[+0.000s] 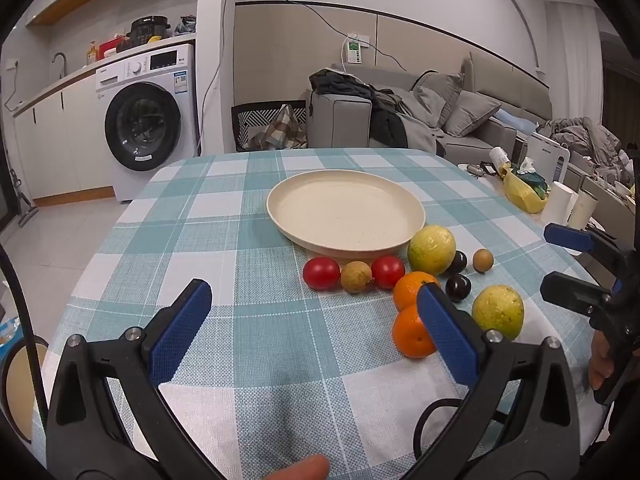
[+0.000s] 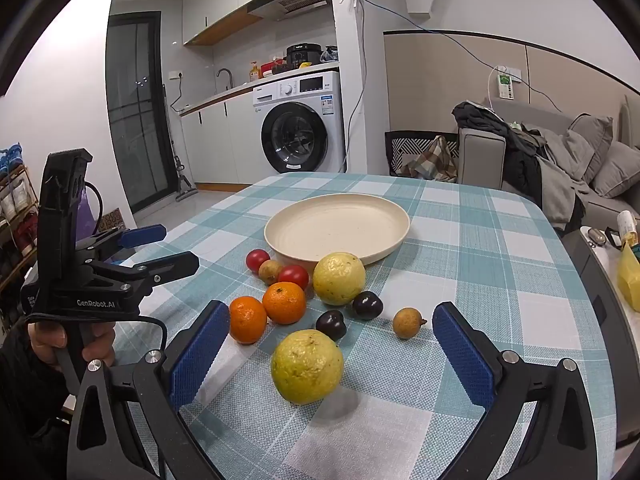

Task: Organize fruits

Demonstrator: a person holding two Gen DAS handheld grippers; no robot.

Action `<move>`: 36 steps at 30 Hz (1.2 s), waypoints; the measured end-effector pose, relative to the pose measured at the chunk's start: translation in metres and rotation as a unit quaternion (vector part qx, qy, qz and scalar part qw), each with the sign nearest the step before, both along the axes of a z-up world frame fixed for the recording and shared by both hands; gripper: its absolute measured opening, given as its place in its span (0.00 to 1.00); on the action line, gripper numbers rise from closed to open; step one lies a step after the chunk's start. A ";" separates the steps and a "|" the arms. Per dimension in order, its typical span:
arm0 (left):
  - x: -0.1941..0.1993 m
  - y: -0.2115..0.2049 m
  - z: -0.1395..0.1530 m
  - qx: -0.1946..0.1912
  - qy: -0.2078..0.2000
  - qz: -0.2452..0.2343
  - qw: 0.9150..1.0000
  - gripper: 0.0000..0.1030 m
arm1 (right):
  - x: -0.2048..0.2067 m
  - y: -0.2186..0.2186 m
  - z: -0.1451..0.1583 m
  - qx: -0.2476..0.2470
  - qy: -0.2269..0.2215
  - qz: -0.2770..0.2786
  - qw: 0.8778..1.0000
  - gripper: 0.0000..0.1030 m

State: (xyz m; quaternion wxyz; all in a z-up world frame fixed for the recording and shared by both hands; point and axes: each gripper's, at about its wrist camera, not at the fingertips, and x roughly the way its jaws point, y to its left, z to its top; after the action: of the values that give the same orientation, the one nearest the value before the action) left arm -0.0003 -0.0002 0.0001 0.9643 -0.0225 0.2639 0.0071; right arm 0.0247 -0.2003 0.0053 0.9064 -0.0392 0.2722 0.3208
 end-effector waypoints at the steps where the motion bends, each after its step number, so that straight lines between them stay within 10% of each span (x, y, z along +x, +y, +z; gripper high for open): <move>1: 0.000 0.000 0.000 0.000 0.000 0.000 1.000 0.99 | 0.000 0.000 0.000 0.000 0.000 0.000 1.000 1.00; 36: 0.000 0.000 0.000 0.001 0.001 -0.002 1.000 0.99 | -0.001 0.003 -0.004 -0.003 0.000 0.003 1.000 1.00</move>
State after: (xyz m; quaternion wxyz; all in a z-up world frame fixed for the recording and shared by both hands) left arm -0.0004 -0.0004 0.0001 0.9641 -0.0207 0.2648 0.0060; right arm 0.0240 -0.1971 0.0011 0.9052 -0.0432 0.2729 0.3230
